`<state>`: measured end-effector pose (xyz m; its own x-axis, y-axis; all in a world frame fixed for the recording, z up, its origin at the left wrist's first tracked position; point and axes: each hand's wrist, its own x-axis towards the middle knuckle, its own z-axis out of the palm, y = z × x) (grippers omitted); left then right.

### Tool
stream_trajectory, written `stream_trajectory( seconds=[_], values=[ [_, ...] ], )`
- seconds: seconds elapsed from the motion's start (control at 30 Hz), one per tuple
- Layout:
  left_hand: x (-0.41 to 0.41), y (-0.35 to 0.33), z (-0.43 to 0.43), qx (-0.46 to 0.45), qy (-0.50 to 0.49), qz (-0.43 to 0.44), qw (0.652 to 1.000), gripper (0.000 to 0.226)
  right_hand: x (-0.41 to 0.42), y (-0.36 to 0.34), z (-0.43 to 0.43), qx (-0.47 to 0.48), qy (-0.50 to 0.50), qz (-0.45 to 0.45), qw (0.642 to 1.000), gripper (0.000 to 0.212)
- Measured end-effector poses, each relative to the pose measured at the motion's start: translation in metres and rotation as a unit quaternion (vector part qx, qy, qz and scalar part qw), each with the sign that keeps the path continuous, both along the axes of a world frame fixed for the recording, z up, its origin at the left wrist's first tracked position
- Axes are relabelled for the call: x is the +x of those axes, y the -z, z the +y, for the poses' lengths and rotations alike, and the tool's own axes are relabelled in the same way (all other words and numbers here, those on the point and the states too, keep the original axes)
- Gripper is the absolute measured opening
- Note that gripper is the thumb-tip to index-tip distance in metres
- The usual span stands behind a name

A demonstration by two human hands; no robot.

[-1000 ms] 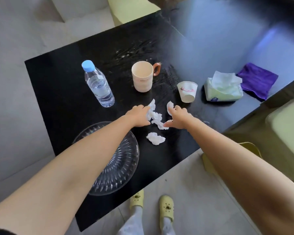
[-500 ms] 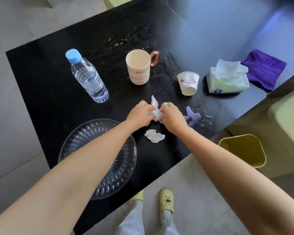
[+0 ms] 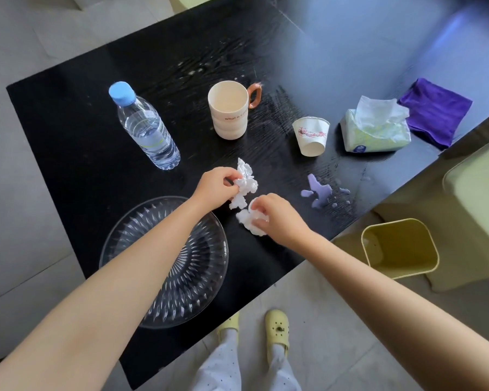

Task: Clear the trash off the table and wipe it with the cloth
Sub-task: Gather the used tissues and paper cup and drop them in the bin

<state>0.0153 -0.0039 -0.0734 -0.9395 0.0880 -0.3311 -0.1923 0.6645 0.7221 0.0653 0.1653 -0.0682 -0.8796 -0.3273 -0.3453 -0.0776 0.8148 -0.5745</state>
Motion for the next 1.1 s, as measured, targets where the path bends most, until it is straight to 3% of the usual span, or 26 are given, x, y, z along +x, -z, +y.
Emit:
stream_trajectory(
  seconds=[0.07, 0.13, 0.23, 0.33, 0.43, 0.57, 0.7, 0.77, 0.9, 1.1],
  values=[
    [0.003, 0.001, -0.003, -0.004, 0.002, -0.005, 1.000, 0.022, 0.012, 0.011, -0.003, 0.083, -0.079, 0.023, 0.993, 0.034],
    [0.005, 0.000, -0.006, -0.004, -0.003, -0.014, 1.000, 0.023, 0.016, 0.017, -0.005, 0.094, -0.083, 0.048, 0.991, 0.027],
    [0.007, -0.005, -0.009, 0.003, -0.011, -0.020, 1.000, 0.022, 0.011, 0.012, -0.009, 0.038, 0.004, 0.024, 0.999, 0.007],
    [0.007, -0.013, -0.010, 0.021, -0.018, -0.033, 0.999, 0.020, -0.001, -0.001, -0.007, -0.030, 0.133, -0.019, 0.991, 0.010],
    [0.002, -0.025, -0.007, 0.054, -0.029, -0.050, 0.997, 0.016, -0.020, -0.024, -0.004, -0.114, 0.224, -0.005, 0.968, 0.014],
    [-0.009, -0.042, 0.006, 0.094, -0.023, -0.049, 0.994, 0.017, -0.041, -0.047, -0.005, -0.129, 0.240, 0.005, 0.962, 0.019],
    [-0.023, -0.062, 0.017, 0.163, -0.027, -0.056, 0.985, 0.037, -0.052, -0.063, 0.002, -0.179, 0.272, -0.033, 0.945, 0.030],
    [-0.028, -0.075, 0.024, 0.193, -0.017, -0.062, 0.979, 0.044, -0.057, -0.075, 0.010, -0.204, 0.269, -0.055, 0.940, 0.020],
    [-0.045, -0.096, 0.047, 0.219, 0.006, -0.056, 0.974, 0.046, -0.075, -0.100, 0.030, -0.212, 0.260, -0.036, 0.941, 0.051],
    [-0.080, -0.127, 0.094, 0.251, -0.004, 0.000, 0.968, 0.043, -0.125, -0.135, 0.075, -0.180, 0.254, 0.015, 0.950, 0.028]
  ],
)
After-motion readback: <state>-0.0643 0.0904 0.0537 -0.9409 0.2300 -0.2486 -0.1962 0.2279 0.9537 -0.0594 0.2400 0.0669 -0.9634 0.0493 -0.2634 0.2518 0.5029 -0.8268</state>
